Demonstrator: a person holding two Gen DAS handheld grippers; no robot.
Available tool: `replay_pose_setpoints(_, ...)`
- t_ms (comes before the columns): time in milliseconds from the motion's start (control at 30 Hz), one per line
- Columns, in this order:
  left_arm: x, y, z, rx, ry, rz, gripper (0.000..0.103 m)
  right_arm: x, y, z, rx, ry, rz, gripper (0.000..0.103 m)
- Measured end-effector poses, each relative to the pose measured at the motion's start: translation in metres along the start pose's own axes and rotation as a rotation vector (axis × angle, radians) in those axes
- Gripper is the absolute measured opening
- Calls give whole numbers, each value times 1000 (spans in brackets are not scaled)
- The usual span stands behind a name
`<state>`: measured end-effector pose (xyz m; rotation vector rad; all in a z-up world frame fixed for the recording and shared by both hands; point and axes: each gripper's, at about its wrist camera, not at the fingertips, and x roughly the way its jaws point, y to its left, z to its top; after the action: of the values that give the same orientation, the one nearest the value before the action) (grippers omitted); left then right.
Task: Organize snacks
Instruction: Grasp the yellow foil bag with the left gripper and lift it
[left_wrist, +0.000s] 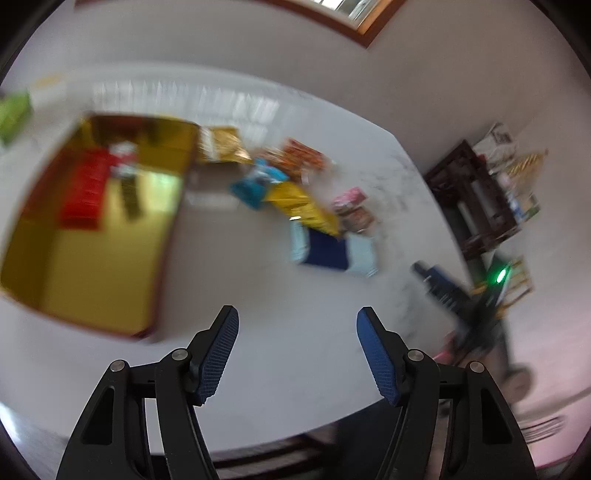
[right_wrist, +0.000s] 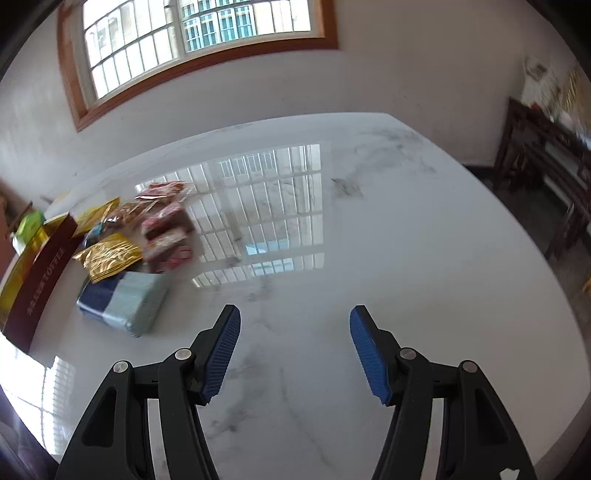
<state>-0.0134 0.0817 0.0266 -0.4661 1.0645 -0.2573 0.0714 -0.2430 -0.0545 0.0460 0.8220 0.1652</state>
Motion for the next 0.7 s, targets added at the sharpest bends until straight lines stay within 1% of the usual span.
replay_pose_setpoints(67, 21, -4, 22, -46, 25, -29, 67, 1, -12, -4, 22, 25, 25, 59)
replay_pose_setpoints(100, 33, -5, 34, -72, 33, -26, 67, -2, -13, -3, 22, 9, 40, 59)
replay_pose_setpoints(167, 54, -4, 54, -119, 30, -50, 67, -7, -15, -8, 18, -3, 69, 62)
replay_pose_setpoints(233, 78, 0, 70, -169, 71, -29, 67, -5, -14, -8, 14, -1, 89, 62)
replay_pose_setpoints(300, 92, 5, 77, -214, 79, -36, 67, -5, -10, -8, 9, -8, 109, 62)
replay_pose_setpoints(367, 105, 7, 84, -213, 85, 12, 67, -4, -8, -6, 0, -7, 126, 62)
replay_pose_setpoints(400, 111, 10, 86, -235, 97, 29, 67, -4, -8, -6, -3, -10, 132, 62)
replay_pose_setpoints(467, 117, 18, 87, -281, 97, 8, 67, -4, -4, -8, -13, -11, 145, 62)
replay_pose_setpoints(500, 120, 19, 88, -289, 100, 13, 67, -4, -3, -9, -16, -12, 148, 62)
replay_pose_setpoints(633, 131, 15, 93, -285, 95, 28, 67, -2, -4, -9, -7, -9, 166, 62)
replay_pose_setpoints(700, 136, 8, 97, -272, 93, 24, 67, -2, -6, -9, 4, -12, 174, 62)
